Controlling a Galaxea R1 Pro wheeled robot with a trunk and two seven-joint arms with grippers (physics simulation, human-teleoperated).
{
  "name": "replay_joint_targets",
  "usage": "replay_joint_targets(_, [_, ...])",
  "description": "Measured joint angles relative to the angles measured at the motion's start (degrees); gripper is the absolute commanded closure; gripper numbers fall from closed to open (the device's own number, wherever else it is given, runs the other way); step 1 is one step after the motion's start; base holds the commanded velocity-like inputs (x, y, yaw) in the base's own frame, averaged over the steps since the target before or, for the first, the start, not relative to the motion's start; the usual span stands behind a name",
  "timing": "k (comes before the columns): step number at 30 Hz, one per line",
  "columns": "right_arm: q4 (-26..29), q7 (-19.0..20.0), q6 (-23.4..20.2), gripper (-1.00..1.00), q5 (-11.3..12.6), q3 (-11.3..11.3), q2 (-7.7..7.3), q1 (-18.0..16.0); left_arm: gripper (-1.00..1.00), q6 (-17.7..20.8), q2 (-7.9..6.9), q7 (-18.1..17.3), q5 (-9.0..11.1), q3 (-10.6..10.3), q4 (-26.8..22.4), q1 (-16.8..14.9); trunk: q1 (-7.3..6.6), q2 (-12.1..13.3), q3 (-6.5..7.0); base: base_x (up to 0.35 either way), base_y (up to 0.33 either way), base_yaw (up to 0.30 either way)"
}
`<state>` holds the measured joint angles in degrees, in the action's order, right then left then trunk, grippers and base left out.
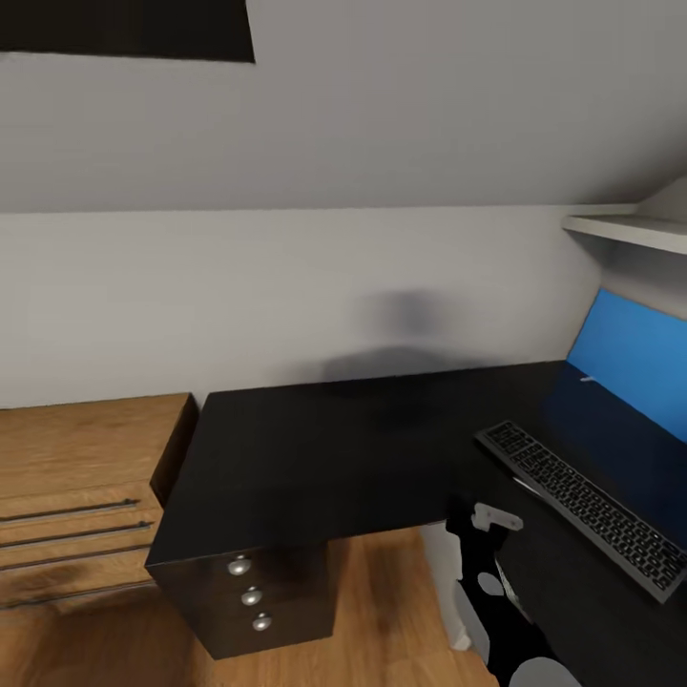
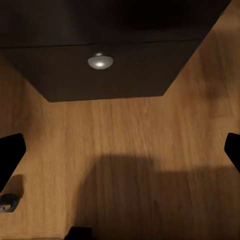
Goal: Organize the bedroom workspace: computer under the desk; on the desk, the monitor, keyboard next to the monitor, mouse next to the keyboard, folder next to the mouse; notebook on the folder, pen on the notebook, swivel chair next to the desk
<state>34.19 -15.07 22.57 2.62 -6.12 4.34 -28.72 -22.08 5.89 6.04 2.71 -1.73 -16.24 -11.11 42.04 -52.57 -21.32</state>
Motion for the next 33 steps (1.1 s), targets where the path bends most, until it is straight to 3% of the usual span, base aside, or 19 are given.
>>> replay_joint_targets(9, [0.0,-0.1,0.2,1.00,-0.1,0.0,0.02,0.0,-1.00,0.0,0.00,0.0,0.0,0.0,0.0,0.0,-1.98,3.6,1.62,0.000,0.000,0.262])
replay_joint_targets(16, [-0.1,0.2,0.1,1.00,-0.1,0.0,0.01,0.0,-1.00,0.0,0.00,0.0,0.0,0.1,0.0,0.0,-3.52,6.4,2.88,0.000,0.000,0.083])
replay_joint_targets(23, [-0.4,0.4,-0.4,1.00,-0.3,1.1,0.13,0.0,-1.00,0.0,0.00,0.1,0.0,0.1,0.0,0.0,-3.52,6.4,2.89,0.000,0.000,0.009])
replay_joint_targets(25, [-0.4,0.4,-1.7,1.00,-0.4,2.8,0.16,0.0,-1.00,0.0,0.00,0.1,0.0,0.1,0.0,0.0,-3.52,6.4,2.89,0.000,0.000,0.002])
replay_joint_targets(28, [-0.1,0.7,-7.3,1.00,-0.2,5.5,0.18,0.0,-1.00,0.0,-0.01,0.1,0.0,0.1,0.0,0.0,-3.52,6.4,2.89,0.000,0.000,0.000])
replay_joint_targets(33, [0.3,1.2,-14.7,1.00,-0.1,6.7,0.23,-0.2,-1.00,0.0,-0.07,0.1,0.0,0.1,0.0,0.0,-3.52,6.4,2.89,0.000,0.000,0.000])
